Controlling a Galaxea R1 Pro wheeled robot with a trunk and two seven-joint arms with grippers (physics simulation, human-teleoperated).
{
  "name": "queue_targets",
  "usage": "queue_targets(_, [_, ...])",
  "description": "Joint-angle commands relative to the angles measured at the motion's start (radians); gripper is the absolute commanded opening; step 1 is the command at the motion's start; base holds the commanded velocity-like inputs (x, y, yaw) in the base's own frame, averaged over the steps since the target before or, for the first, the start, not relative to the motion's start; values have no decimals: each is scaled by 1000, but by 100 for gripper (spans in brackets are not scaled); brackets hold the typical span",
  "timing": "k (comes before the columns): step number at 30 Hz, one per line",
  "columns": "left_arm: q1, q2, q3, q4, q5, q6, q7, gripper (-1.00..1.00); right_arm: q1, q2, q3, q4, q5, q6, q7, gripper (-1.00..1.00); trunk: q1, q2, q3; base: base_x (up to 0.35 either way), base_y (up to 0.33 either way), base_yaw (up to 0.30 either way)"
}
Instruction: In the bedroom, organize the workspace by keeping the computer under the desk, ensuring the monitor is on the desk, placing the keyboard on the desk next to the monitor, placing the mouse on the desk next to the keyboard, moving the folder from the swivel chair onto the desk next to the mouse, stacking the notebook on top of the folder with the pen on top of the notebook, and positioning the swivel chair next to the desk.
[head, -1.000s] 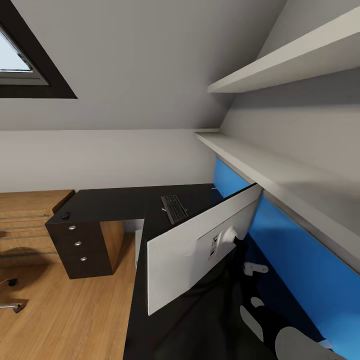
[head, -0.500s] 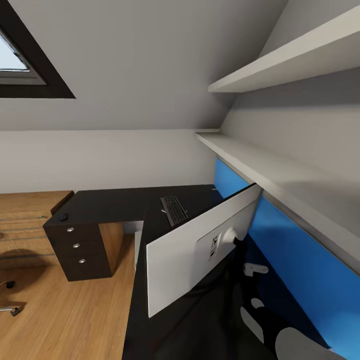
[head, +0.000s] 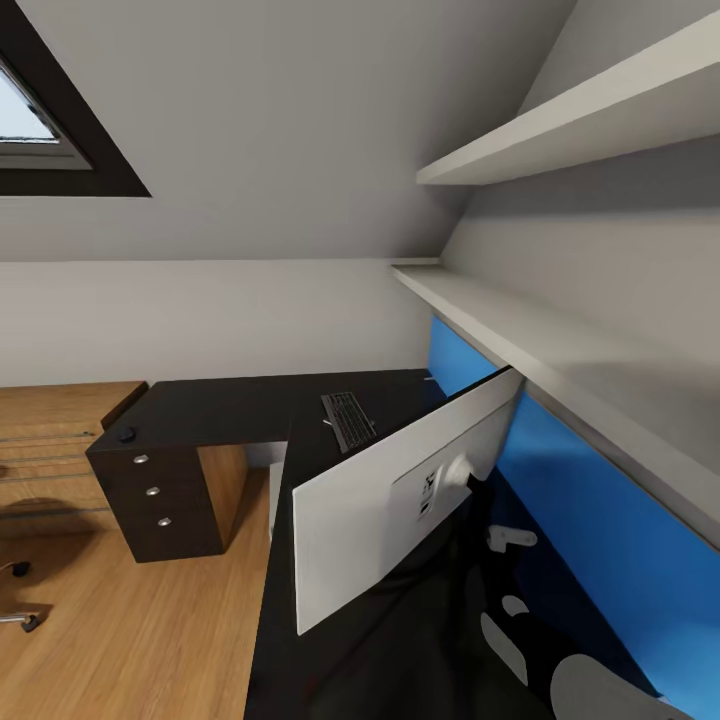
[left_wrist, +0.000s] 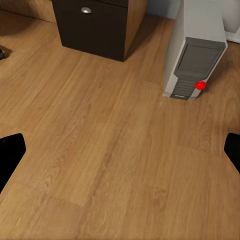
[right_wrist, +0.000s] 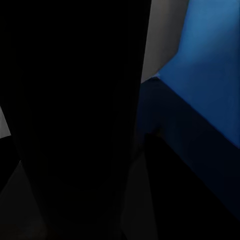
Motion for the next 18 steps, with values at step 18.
queue_targets(18, [0, 1, -2, -1, 5, -2, 5, 100, -1, -1, -8, 6, -25, 59, -9, -100, 1, -1, -2, 0, 0, 0])
